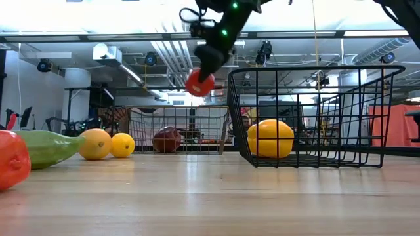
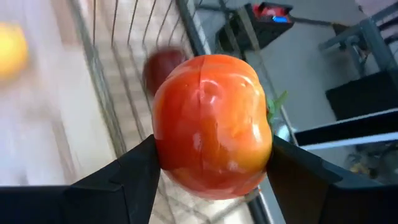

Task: Sort produce into baskets
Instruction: Put the orange tomato into the silver wire basket, then adjust the silver wire basket on the table, then put the yellow mango into the silver wire basket

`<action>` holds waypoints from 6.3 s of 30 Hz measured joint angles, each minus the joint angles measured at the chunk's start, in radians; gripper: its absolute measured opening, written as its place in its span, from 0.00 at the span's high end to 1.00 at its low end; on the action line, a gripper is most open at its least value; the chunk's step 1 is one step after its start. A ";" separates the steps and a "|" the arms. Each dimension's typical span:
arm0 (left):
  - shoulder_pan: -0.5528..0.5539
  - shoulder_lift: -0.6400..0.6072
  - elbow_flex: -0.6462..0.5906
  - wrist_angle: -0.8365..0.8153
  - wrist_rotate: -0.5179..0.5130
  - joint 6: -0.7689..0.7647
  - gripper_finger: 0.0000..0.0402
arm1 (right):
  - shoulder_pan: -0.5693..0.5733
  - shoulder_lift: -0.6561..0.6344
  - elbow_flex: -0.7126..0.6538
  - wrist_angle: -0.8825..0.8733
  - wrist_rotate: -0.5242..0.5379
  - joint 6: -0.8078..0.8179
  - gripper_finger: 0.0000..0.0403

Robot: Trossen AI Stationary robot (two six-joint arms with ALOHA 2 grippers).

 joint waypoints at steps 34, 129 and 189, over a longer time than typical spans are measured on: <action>-0.046 -0.143 0.000 -0.200 -0.109 -0.005 0.19 | -0.059 0.370 0.446 -0.491 0.069 0.310 0.38; -0.053 -0.080 -0.008 -0.218 -0.011 -0.135 0.19 | 0.002 0.227 0.178 -0.287 -0.231 0.433 0.97; 0.616 0.162 0.063 -0.998 1.219 0.323 0.31 | 0.505 -0.534 -0.550 -0.075 0.034 0.596 0.97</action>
